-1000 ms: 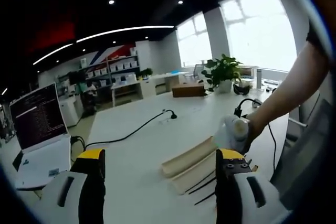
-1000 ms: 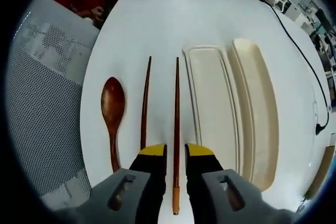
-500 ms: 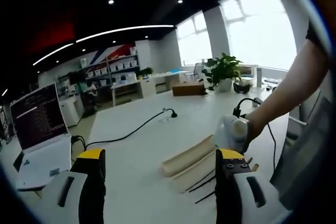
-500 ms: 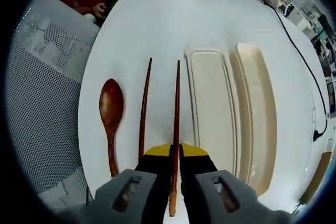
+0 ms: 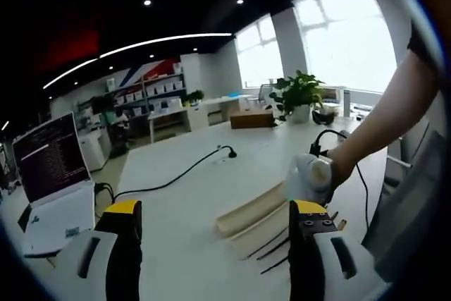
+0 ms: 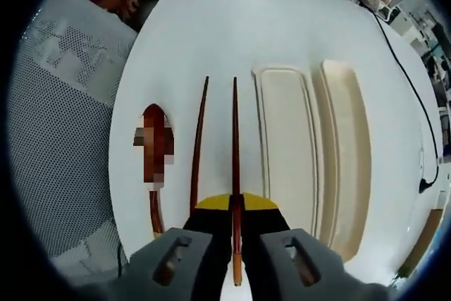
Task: Arrange the utensils inside the cutlery case until each visible utensil rests in its matching compartment.
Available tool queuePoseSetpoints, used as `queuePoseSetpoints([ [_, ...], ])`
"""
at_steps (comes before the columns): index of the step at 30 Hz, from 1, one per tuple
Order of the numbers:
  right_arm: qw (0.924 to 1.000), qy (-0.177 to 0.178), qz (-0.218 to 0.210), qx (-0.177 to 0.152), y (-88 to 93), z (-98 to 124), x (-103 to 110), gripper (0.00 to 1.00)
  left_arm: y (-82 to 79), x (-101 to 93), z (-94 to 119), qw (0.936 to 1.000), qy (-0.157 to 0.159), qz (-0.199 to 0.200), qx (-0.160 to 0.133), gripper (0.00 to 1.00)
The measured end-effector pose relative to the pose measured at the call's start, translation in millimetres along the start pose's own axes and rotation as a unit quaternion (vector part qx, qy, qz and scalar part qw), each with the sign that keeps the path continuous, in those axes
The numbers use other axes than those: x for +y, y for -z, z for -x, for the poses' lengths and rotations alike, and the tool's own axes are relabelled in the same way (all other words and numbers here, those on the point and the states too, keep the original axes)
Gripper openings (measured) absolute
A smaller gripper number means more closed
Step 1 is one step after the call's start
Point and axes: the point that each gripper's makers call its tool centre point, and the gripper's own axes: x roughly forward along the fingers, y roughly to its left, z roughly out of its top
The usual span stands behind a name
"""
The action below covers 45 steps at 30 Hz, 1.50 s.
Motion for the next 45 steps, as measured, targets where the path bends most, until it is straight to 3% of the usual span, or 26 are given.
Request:
queuePoseSetpoints([
  [5,1.0000,-0.009,0.000,0.003,0.6,6,-1,0.00,0.3,-3.2,-3,1.0000,0.008,0.005,0.000,0.88],
  [8,1.0000,-0.007,-0.002,0.005,0.6,11,-4,0.00,10.2,-10.6,-7,0.9994,0.022,0.016,0.020,0.88],
  [11,1.0000,-0.002,-0.008,-0.001,0.1,21,-7,0.00,6.2,-16.7,-2,0.9996,0.024,-0.009,0.013,0.88],
  [21,0.9995,0.005,0.017,0.024,3.1,39,-17,0.00,6.3,-12.1,-4,0.9997,0.020,0.000,0.015,0.88],
  [27,0.9997,0.000,0.008,0.021,-0.8,27,-22,0.00,7.2,-11.1,-3,0.9997,0.019,0.002,0.016,0.88],
  [33,0.9996,-0.022,0.008,0.015,-3.2,11,-3,0.00,7.4,-11.7,-2,0.9997,0.019,0.003,0.015,0.89],
  [37,0.9997,-0.023,-0.003,0.010,0.4,-1,1,0.00,7.7,-12.0,-2,0.9997,0.019,0.005,0.015,0.88],
  [45,0.9994,-0.032,-0.014,-0.003,-4.2,-5,4,0.00,8.3,-12.4,-2,0.9996,0.021,0.005,0.016,0.88],
])
